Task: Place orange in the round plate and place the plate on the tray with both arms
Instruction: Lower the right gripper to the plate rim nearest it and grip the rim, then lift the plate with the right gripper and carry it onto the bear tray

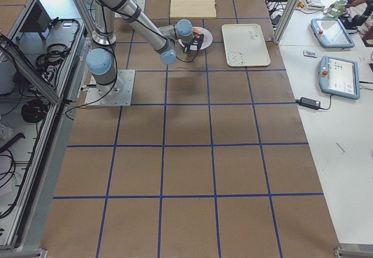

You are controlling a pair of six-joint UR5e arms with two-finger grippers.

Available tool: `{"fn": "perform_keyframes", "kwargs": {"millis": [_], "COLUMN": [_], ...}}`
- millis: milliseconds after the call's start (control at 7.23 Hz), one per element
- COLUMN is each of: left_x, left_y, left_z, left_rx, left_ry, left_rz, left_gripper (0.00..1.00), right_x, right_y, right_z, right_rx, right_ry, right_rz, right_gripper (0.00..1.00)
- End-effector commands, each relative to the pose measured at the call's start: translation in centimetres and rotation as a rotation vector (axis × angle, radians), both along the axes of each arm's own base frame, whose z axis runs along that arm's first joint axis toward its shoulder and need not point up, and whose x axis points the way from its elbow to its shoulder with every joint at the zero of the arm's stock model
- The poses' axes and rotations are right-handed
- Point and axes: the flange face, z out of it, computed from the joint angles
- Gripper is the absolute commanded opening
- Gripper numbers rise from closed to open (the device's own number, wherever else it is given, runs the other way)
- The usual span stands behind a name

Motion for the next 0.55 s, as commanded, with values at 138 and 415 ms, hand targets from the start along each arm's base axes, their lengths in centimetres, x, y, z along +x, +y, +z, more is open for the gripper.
{"fn": "perform_keyframes", "kwargs": {"millis": [138,415], "left_x": [0.0,0.0], "left_y": [0.0,0.1], "left_z": [0.0,0.1], "left_rx": [0.001,0.000], "left_ry": [-0.001,-0.001], "left_rz": [0.001,0.001], "left_gripper": [1.00,1.00], "right_x": [-0.2,-0.7], "right_y": [-1.6,-6.7], "right_z": [1.6,5.5], "right_rx": [-0.035,-0.051], "right_ry": [0.002,-0.019], "right_rz": [-0.032,-0.087], "right_gripper": [0.11,0.11]}}
